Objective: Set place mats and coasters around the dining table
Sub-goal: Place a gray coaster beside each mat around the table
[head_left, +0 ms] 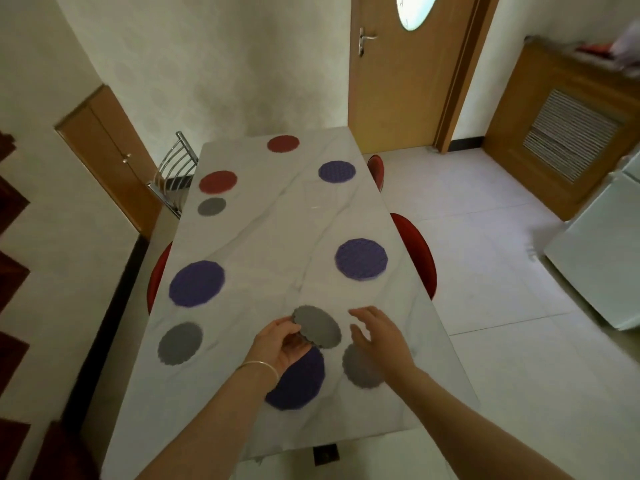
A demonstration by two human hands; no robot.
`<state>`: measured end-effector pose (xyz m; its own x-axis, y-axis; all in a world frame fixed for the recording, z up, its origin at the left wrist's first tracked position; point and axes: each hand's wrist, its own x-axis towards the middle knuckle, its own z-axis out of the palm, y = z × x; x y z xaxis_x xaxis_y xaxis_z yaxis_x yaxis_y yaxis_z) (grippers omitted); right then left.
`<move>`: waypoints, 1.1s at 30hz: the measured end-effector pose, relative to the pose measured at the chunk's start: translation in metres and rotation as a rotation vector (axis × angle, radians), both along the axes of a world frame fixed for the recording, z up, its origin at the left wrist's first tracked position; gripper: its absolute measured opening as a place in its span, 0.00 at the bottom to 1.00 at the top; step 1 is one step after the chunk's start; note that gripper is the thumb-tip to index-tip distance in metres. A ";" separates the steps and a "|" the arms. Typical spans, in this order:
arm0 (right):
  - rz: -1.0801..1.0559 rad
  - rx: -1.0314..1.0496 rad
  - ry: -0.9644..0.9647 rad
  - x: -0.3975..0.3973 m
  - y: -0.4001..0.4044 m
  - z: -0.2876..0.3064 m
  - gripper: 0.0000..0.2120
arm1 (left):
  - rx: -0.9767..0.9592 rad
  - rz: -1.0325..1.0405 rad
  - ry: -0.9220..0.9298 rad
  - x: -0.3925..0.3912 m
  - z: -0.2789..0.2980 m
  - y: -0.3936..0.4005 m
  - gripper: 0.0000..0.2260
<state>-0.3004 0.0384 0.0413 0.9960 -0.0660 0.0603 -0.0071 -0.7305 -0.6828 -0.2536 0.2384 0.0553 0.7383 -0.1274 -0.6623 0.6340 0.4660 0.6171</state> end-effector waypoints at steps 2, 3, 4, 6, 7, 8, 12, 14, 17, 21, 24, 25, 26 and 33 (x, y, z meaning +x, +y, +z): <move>0.070 0.034 0.032 0.017 0.007 0.024 0.19 | -0.018 -0.055 -0.034 0.007 0.011 -0.018 0.11; 0.105 0.037 0.046 0.024 0.007 0.033 0.20 | -0.025 -0.077 -0.054 0.011 0.016 -0.026 0.12; 0.132 0.023 0.043 0.030 0.005 0.040 0.20 | -0.030 -0.095 -0.074 0.015 0.022 -0.034 0.12; 0.145 0.000 0.004 0.039 -0.005 0.049 0.18 | -0.046 -0.135 -0.112 0.023 0.032 -0.050 0.13; 0.132 0.016 -0.014 0.044 -0.013 0.052 0.18 | -0.052 -0.154 -0.129 0.028 0.036 -0.058 0.13; 0.114 0.044 -0.022 0.049 -0.023 0.055 0.17 | -0.051 -0.171 -0.144 0.034 0.041 -0.067 0.13; 0.071 0.156 -0.031 0.069 -0.068 0.063 0.15 | -0.018 -0.226 -0.190 0.056 0.055 -0.112 0.14; 0.070 0.241 -0.023 0.081 -0.097 0.065 0.13 | 0.007 -0.218 -0.213 0.067 0.057 -0.141 0.15; 0.087 0.392 0.032 0.099 -0.149 0.064 0.12 | 0.004 -0.141 -0.238 0.079 0.055 -0.192 0.15; 0.182 0.381 0.059 0.115 -0.213 0.063 0.10 | 0.046 -0.055 -0.216 0.081 0.050 -0.250 0.09; 0.257 0.352 0.105 0.124 -0.249 0.063 0.08 | 0.065 0.013 -0.190 0.079 0.046 -0.286 0.09; 0.273 0.355 0.120 0.129 -0.256 0.063 0.08 | 0.074 0.041 -0.187 0.080 0.045 -0.294 0.10; 0.287 0.357 0.128 0.134 -0.262 0.063 0.08 | 0.090 0.068 -0.185 0.082 0.045 -0.301 0.10; 0.402 0.255 0.082 0.187 -0.260 0.060 0.08 | 0.137 0.201 -0.193 0.116 0.037 -0.306 0.11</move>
